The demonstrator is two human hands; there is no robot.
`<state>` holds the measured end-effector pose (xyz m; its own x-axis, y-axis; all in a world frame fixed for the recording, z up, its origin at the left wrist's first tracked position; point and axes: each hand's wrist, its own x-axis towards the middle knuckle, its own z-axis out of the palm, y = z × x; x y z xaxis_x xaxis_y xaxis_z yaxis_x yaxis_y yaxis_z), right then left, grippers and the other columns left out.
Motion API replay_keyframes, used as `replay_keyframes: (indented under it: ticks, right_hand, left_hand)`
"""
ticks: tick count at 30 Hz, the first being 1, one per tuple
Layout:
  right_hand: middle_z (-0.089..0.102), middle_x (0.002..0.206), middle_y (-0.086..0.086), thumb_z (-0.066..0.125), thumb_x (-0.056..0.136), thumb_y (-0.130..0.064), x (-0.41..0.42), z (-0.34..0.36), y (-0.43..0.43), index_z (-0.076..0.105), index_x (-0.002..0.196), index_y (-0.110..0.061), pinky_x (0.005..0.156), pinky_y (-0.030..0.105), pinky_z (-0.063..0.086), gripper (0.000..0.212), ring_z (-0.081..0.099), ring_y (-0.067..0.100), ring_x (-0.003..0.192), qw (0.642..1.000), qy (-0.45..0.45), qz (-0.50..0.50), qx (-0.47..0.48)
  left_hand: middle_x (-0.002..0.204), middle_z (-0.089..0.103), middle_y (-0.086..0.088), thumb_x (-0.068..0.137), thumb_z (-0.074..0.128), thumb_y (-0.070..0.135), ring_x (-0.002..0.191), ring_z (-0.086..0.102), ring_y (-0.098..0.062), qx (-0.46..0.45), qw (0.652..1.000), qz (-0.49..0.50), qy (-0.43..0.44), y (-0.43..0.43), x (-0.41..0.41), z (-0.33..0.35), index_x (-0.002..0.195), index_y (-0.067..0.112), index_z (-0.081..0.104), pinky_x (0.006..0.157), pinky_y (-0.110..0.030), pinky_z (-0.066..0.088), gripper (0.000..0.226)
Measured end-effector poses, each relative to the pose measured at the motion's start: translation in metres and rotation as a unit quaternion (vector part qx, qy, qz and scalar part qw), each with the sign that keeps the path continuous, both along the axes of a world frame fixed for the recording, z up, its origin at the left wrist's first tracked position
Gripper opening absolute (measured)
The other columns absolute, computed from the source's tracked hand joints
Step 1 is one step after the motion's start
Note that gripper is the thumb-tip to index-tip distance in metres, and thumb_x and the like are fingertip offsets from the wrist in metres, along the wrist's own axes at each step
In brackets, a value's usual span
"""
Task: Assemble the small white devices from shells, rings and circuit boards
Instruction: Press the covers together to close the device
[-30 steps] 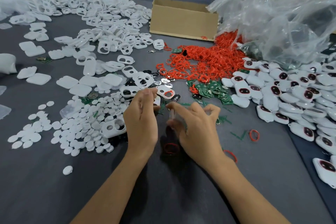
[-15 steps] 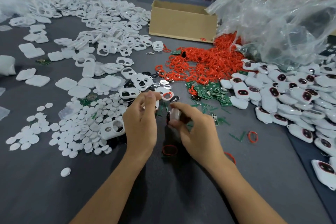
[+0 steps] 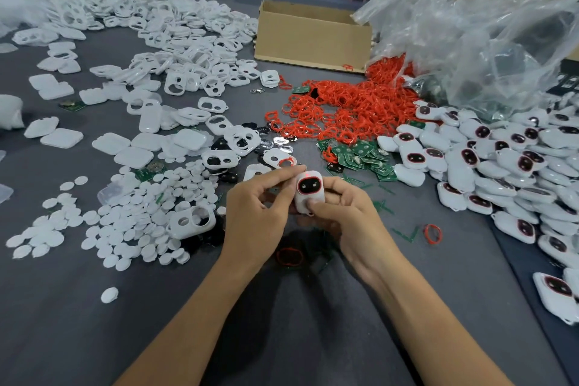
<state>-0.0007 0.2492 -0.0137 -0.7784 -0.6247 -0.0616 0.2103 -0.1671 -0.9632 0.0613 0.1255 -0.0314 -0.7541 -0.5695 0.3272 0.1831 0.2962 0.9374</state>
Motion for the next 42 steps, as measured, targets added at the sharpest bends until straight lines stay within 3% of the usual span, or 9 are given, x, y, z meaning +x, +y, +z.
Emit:
replay_keyframes:
  ticks: [5,9,14,17,22,29,32,35,42]
  right_hand:
    - [0.069,0.096,0.019,0.053,0.087,0.008,-0.001,0.001,0.001,0.062,0.111,0.008,0.069,0.027,0.057,0.026,0.066,0.026,0.088,0.999,-0.023,0.037,-0.009]
    - [0.069,0.092,0.019,0.05,0.089,0.01,-0.001,-0.002,0.0,0.063,0.109,0.007,0.076,0.031,0.058,0.025,0.067,0.024,0.081,1.0,-0.01,0.027,0.0]
    - [0.07,0.075,0.015,0.047,0.085,0.019,-0.003,-0.004,0.001,0.066,0.097,0.003,0.064,0.027,0.056,0.028,0.067,0.022,0.068,0.999,0.004,-0.018,0.033]
    - [0.071,0.077,0.015,0.048,0.086,0.018,-0.002,-0.005,0.001,0.066,0.097,0.002,0.065,0.027,0.057,0.026,0.068,0.023,0.07,0.999,0.004,-0.035,0.037]
    - [0.069,0.1,0.023,0.045,0.091,0.015,0.003,-0.005,-0.007,0.06,0.113,0.005,0.09,0.037,0.055,0.029,0.067,0.028,0.091,0.999,0.005,-0.007,0.03]
    - [0.07,0.078,0.017,0.044,0.085,0.02,0.0,-0.004,0.0,0.064,0.1,0.005,0.064,0.025,0.056,0.029,0.067,0.023,0.072,0.998,0.03,-0.017,0.06]
    - [0.072,0.081,0.01,0.05,0.086,0.015,0.0,-0.004,0.0,0.065,0.098,-0.005,0.07,0.029,0.057,0.028,0.07,0.02,0.076,0.979,0.149,-0.051,0.131]
    - [0.071,0.086,0.002,0.06,0.083,0.003,0.003,-0.005,-0.007,0.065,0.102,-0.014,0.077,0.04,0.054,0.025,0.068,0.02,0.081,0.914,0.322,-0.069,0.238]
    - [0.059,0.103,0.002,0.073,0.076,-0.013,0.009,-0.008,-0.013,0.065,0.116,-0.016,0.085,0.024,0.042,0.041,0.054,0.017,0.098,0.853,0.424,-0.12,0.279]
  left_hand:
    - [0.102,0.074,0.009,0.087,0.06,0.016,0.1,0.068,-0.008,0.002,1.0,-0.004,0.004,-0.001,0.0,0.0,0.102,0.026,0.075,0.09,-0.042,0.055,0.024]
    - [0.099,0.074,0.007,0.089,0.064,0.009,0.098,0.068,-0.009,0.002,1.0,-0.015,0.0,0.0,0.0,0.0,0.1,0.026,0.076,0.09,-0.04,0.054,0.024]
    - [0.099,0.072,0.004,0.089,0.065,0.012,0.097,0.068,-0.015,0.003,0.999,-0.039,-0.006,0.003,0.001,0.002,0.1,0.025,0.076,0.086,-0.044,0.055,0.02]
    - [0.099,0.072,0.006,0.088,0.064,0.015,0.096,0.067,-0.013,-0.006,0.999,-0.04,-0.009,0.004,0.0,0.001,0.1,0.024,0.076,0.083,-0.037,0.055,0.02]
    - [0.094,0.072,0.008,0.09,0.063,0.001,0.081,0.064,-0.001,0.008,1.0,-0.009,-0.015,0.0,-0.002,-0.002,0.1,0.022,0.076,0.068,-0.008,0.042,0.026]
    - [0.097,0.072,0.005,0.088,0.065,0.012,0.093,0.067,-0.013,-0.016,0.999,-0.032,-0.003,0.003,0.001,0.001,0.101,0.021,0.077,0.081,-0.029,0.053,0.019]
    - [0.095,0.072,0.006,0.089,0.066,0.006,0.088,0.067,-0.01,-0.031,0.999,-0.013,-0.004,0.003,0.001,0.002,0.098,0.022,0.076,0.075,-0.023,0.051,0.021]
    - [0.094,0.072,0.007,0.09,0.063,0.001,0.09,0.065,-0.005,-0.042,0.999,0.026,-0.002,0.004,0.0,0.002,0.096,0.021,0.075,0.079,-0.018,0.048,0.023]
    - [0.094,0.07,0.01,0.087,0.058,0.01,0.093,0.063,-0.003,-0.089,0.994,0.062,0.01,0.006,0.001,0.002,0.095,0.019,0.073,0.085,-0.018,0.048,0.019]
